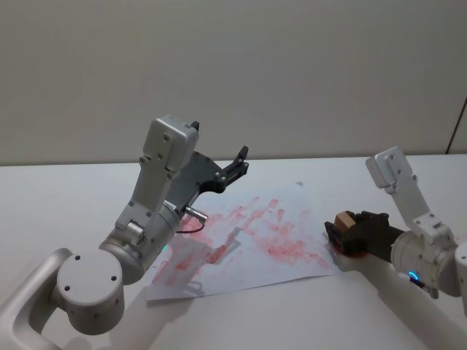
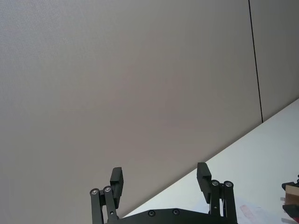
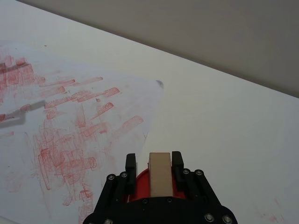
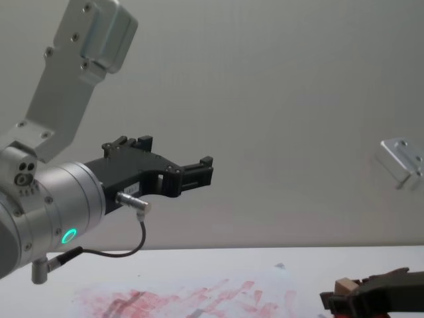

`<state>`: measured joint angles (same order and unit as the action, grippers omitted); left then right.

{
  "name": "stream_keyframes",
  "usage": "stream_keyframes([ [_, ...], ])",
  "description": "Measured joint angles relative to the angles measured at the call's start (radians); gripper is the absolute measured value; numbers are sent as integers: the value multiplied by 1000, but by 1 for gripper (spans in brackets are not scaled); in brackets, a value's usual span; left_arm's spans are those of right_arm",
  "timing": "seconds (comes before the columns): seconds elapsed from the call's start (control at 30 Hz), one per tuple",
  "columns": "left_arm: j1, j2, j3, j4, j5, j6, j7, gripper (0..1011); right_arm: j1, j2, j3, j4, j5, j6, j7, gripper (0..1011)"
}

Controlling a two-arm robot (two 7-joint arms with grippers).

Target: Use the one hand to pick up the stamp and affix it onto the A4 paper.

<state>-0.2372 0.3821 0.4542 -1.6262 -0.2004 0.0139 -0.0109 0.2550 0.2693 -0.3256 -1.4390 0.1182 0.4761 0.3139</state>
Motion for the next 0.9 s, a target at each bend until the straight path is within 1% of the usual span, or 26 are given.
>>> stream_keyframes([
  [0.03,0,0,0,0,0,0,0,1001,0,0,0,1,0,0,0,437],
  [0.07,0,0,0,0,0,0,0,1001,1,-1,0,2,-1,1,1,497],
  [0.2,0,0,0,0,0,0,0,1001,2,-1,-1,4,-1,1,2,603],
  [0.3,0,0,0,0,0,0,0,1001,3,-2,-1,6,-2,2,4,722],
  [0.4,0,0,0,0,0,0,0,1001,4,-2,-2,7,-2,3,5,815],
  [0.5,0,0,0,0,0,0,0,1001,4,-2,-2,8,-2,3,6,872],
  [0.53,0,0,0,0,0,0,0,1001,4,-2,-2,8,-2,3,6,922],
  [0.6,0,0,0,0,0,0,0,1001,5,-3,-2,8,-3,3,6,949],
  [0.67,0,0,0,0,0,0,0,1001,5,-3,-2,9,-3,4,6,1001],
  [0.9,0,0,0,0,0,0,0,1001,5,-4,-2,10,-4,4,7,1001],
])
